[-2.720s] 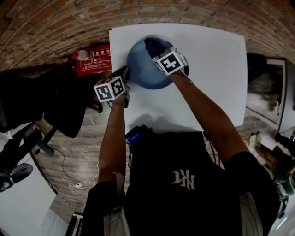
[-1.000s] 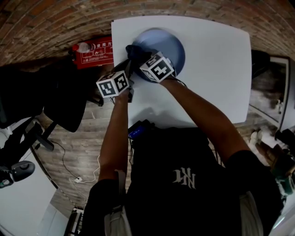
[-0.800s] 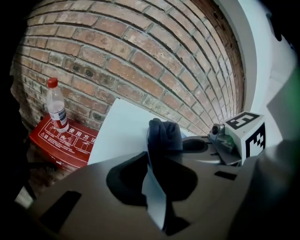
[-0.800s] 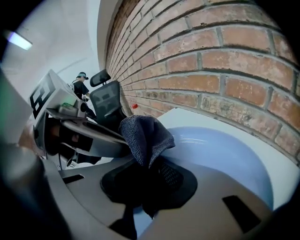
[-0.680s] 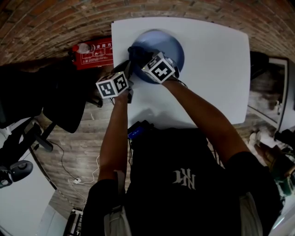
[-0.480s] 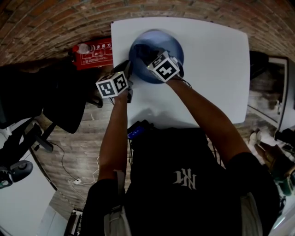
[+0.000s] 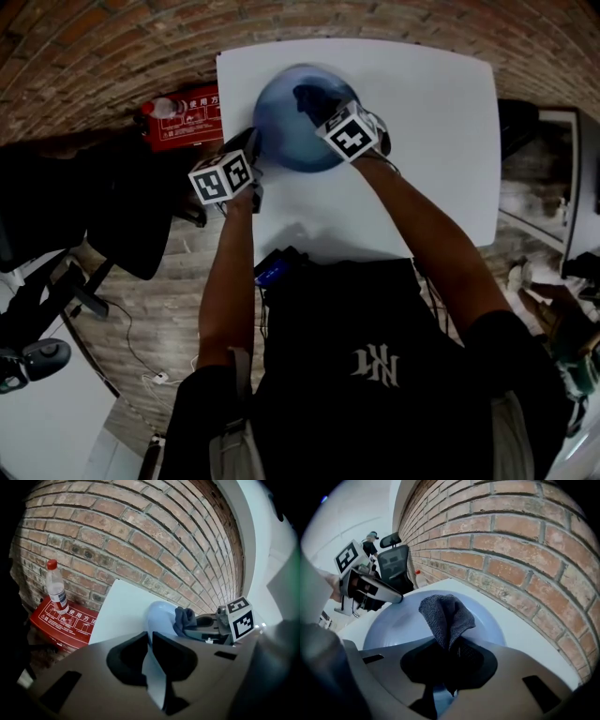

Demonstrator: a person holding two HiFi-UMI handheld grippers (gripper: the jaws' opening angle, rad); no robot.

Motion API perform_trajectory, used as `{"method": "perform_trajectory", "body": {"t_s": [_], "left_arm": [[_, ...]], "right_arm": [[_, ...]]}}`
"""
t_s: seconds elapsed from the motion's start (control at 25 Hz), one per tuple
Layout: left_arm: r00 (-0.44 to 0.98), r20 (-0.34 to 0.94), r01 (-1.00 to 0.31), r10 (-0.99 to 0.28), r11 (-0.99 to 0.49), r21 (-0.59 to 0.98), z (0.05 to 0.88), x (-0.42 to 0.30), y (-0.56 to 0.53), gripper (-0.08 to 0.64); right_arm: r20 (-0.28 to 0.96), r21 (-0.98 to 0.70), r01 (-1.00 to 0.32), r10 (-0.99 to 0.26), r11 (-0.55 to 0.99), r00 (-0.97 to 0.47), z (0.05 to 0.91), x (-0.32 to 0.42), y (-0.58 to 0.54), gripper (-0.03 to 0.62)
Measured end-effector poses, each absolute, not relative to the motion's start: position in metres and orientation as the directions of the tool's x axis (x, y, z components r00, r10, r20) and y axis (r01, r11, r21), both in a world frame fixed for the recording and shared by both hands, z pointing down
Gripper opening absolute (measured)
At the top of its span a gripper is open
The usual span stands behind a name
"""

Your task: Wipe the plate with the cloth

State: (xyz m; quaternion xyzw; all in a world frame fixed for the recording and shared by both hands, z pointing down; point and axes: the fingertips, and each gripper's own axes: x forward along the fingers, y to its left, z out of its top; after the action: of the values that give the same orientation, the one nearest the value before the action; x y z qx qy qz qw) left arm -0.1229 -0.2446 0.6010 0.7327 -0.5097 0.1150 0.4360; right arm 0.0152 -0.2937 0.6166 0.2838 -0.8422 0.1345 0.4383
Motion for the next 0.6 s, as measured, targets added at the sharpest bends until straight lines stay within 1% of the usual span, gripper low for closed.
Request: {"method": "perform_trajectory", "body": {"t_s": [0.16,0.4,0.6], "left_arm": [[0.459,0.611,-0.844,-0.645,-0.101,0.527,0.602,-0.121,-0.243,0.035],[0.47,0.601,-0.837,-0.647,-0.11,0.536,0.603,-0.116,-0.243,0.035],[0.458,0.61,-0.846,-0.647,-0.105,0.523,0.6,-0.117,-0.243,0.034]], "right_arm": [[0.833,0.036,-0.6,-0.355,0.799,-0.424,0.62,0.026,-0.294,0.091],[0.837,0.164,-0.607,-0.435,0.778,-0.332,0.606,0.055,-0.312,0.091],[0.842,0.156,-0.629,-0.436,0.762,-0.319,0.614,0.07,-0.312,0.091]]}}
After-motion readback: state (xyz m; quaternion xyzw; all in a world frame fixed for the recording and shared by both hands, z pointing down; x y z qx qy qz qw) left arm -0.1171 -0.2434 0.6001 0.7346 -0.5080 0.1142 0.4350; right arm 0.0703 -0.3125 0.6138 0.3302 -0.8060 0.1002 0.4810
